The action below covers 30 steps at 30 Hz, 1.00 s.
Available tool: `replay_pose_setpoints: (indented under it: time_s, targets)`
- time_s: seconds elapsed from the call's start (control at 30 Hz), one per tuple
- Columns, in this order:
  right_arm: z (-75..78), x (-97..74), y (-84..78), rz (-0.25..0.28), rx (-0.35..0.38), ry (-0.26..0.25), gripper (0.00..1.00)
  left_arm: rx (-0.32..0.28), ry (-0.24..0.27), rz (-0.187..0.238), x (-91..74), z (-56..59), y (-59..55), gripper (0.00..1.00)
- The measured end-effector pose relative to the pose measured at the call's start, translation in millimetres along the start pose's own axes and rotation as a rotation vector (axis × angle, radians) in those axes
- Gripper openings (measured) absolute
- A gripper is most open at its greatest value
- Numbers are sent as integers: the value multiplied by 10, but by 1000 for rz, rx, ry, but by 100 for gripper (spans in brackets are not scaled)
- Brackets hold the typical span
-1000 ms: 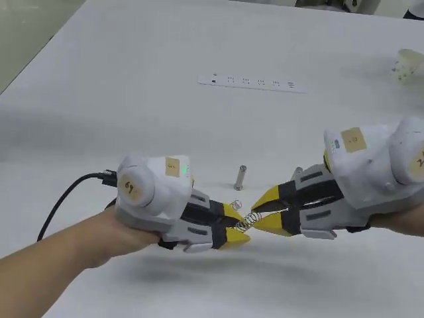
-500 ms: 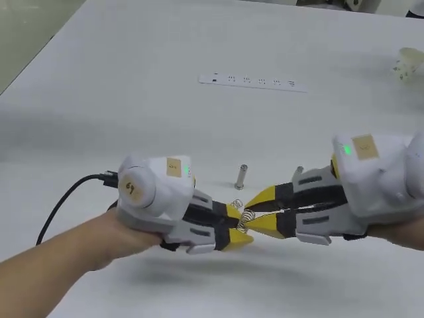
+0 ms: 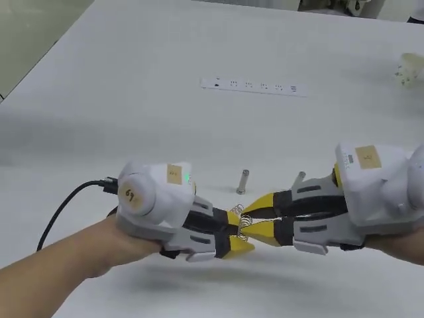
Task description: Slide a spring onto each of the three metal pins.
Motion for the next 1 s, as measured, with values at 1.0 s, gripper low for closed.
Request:
replay_pose_setpoints:
  time_s: [1.0]
  targets:
    - [-33, -7, 72, 62, -47, -19, 7, -23, 22, 45, -102, 36, 76, 4]
Point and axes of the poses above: the centre of the closed fingertips' face, and the gripper's own axes: x roughly forward along the fingers, z roughly to its right, y roughly out of its top, the point moved 4 cm from there along -x, roughly backward along the fingers, and after that the axes turned 13 degrees about -y, right-handed, at the moved point
